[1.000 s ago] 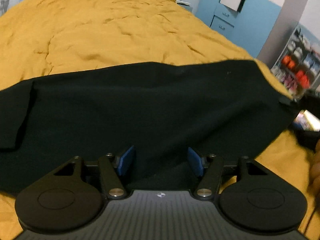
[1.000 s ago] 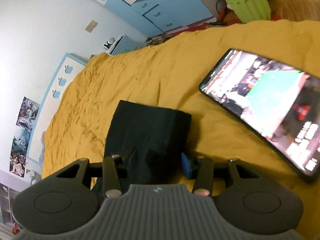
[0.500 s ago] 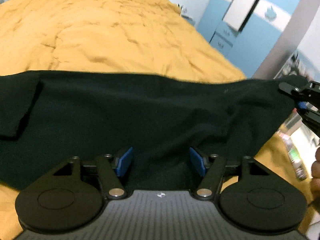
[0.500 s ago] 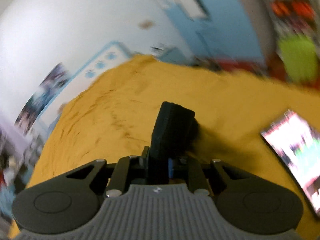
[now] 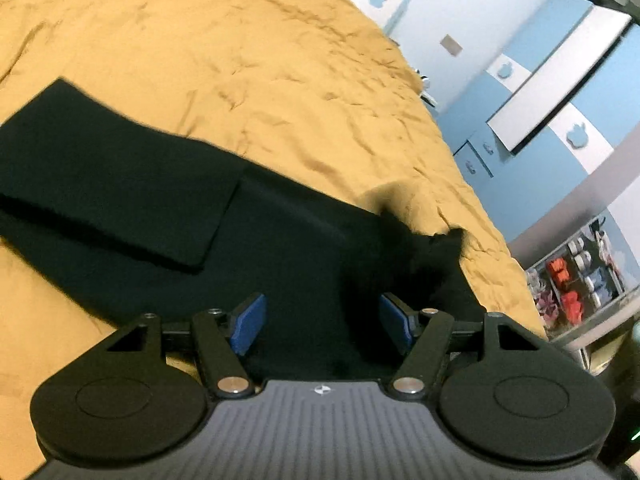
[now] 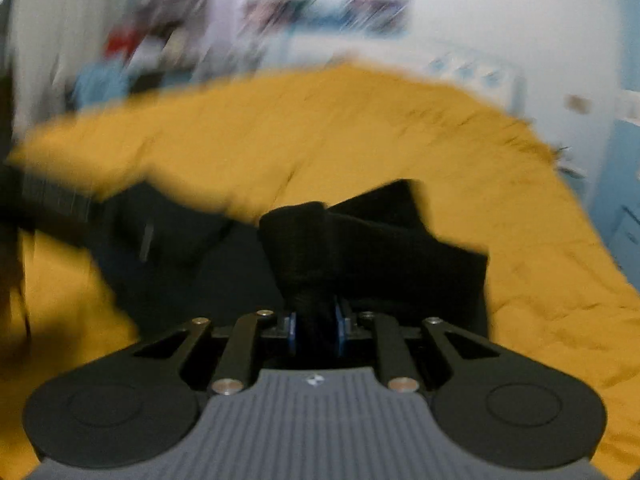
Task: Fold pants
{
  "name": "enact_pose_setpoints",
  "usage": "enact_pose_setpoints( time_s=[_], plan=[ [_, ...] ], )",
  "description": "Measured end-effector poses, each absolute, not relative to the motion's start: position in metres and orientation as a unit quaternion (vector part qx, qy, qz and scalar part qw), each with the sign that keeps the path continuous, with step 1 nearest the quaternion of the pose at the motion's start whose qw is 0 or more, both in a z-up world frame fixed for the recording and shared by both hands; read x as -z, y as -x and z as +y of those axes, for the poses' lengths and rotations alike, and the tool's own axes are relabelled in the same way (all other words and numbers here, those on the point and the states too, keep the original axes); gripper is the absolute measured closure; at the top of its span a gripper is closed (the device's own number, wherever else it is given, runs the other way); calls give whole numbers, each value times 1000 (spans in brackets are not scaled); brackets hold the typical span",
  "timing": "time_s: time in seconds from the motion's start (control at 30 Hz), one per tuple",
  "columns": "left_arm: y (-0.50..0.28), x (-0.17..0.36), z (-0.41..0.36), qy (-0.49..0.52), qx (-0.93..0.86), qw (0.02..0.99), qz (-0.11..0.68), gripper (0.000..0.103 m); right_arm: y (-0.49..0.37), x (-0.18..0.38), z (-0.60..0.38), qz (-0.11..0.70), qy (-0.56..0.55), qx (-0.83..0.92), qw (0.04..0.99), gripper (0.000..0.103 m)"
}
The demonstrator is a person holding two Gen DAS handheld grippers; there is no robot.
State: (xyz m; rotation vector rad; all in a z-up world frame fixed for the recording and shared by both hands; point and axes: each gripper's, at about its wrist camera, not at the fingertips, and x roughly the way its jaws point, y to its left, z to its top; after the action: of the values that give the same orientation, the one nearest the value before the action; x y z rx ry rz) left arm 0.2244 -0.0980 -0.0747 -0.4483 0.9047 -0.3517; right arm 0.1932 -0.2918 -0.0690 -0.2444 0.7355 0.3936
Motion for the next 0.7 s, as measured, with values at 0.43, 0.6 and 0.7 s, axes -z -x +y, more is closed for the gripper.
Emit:
enact_pose_setpoints(
  time_s=[0.43,0.6,0.7],
  plan=[
    [-240,87,-133,248,197,832,455,22,-174,40,-348,328,5,-136,935,59],
    [-252,97,-150,230,158,827,488,22,-163,42,-368,324,-18,-104,940,59],
    [-255,101,-156,231,160,818,501,21,-161,45,-375,320,-28,-80,943,59]
  ],
)
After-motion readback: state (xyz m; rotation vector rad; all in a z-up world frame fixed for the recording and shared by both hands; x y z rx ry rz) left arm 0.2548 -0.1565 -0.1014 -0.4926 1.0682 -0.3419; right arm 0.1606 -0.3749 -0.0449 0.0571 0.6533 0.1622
